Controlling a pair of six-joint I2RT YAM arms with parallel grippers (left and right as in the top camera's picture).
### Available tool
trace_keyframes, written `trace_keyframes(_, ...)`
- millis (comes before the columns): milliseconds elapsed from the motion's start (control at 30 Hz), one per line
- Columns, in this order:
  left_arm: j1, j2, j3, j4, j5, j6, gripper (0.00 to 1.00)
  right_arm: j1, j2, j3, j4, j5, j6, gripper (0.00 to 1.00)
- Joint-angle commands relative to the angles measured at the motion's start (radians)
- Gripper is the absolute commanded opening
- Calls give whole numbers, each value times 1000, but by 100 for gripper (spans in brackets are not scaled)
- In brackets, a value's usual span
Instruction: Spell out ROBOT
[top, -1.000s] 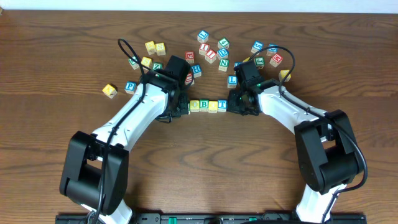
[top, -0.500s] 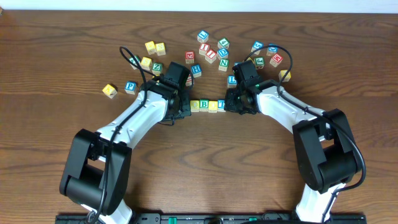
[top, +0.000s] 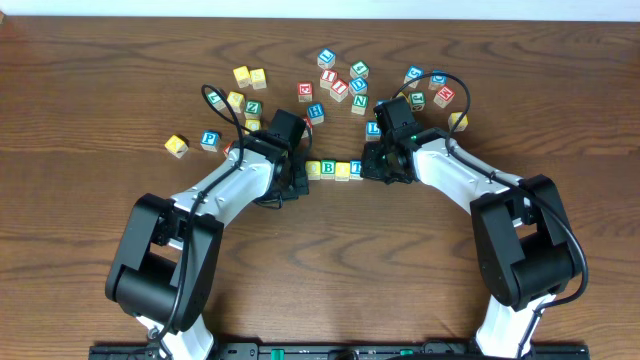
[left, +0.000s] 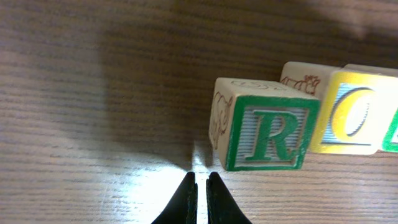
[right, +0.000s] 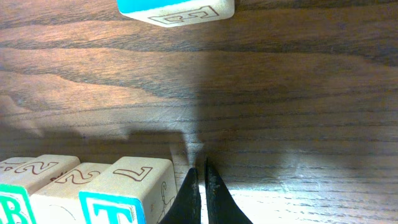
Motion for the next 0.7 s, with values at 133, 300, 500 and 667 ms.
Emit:
trace_keyframes(133,-3,12,-9,44,11,-9,7,7,24,-5,-4,4,-13,1)
trace_keyframes(300,-3,23,-9,72,11,-9,8,7,24,-5,-4,5,-13,1)
trace_keyframes(500,-3,25,-9,83,11,-9,7,7,24,-5,-4,5,-13,1)
trace_keyframes(667,1,16,-2,84,11,-8,7,5,24,-5,-5,5,-13,1)
